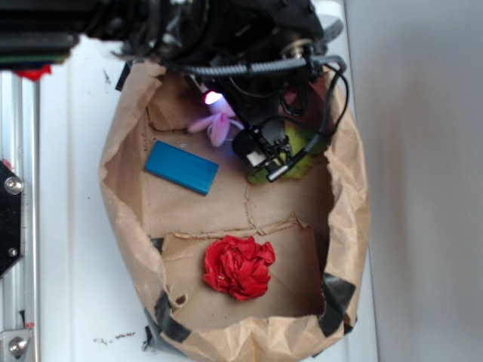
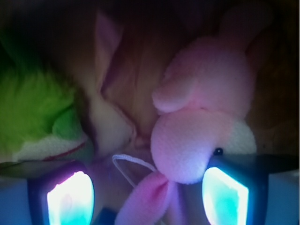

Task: Grab the pink bunny.

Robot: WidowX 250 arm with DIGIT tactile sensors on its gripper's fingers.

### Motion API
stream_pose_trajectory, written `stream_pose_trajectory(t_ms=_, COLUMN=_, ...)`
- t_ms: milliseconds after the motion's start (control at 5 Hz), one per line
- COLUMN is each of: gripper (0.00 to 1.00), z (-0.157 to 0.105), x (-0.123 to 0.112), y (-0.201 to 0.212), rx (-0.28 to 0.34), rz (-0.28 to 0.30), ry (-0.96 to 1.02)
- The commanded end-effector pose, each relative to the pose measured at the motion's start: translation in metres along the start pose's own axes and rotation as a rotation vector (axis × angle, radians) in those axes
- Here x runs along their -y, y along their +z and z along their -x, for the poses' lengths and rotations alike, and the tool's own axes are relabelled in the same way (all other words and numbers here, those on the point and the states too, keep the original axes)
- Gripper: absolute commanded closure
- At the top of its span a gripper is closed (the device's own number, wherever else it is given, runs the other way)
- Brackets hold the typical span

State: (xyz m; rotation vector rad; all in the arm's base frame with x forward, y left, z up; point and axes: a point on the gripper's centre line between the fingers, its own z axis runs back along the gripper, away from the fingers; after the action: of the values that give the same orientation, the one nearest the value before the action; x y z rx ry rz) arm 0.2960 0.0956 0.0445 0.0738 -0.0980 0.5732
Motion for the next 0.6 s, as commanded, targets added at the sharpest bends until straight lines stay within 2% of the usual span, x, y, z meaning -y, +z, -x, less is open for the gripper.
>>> stream_pose_trajectory(t_ms=0, gripper=0.00, z=0.011, x=0.013, y=-0.010, rx=0.170, rz=-0.142, ry=0.012)
stream_pose_trajectory(t_ms=200, gripper=1.00, z=0.017, x=0.010, y=-0.004, rx=0.177, rz=-0.113, ry=-0.006)
stream_pose_trajectory(t_ms=400, gripper=1.00, z=0.018, x=0.006, y=0.005, rx=0.193, rz=-0.084, ry=-0.012)
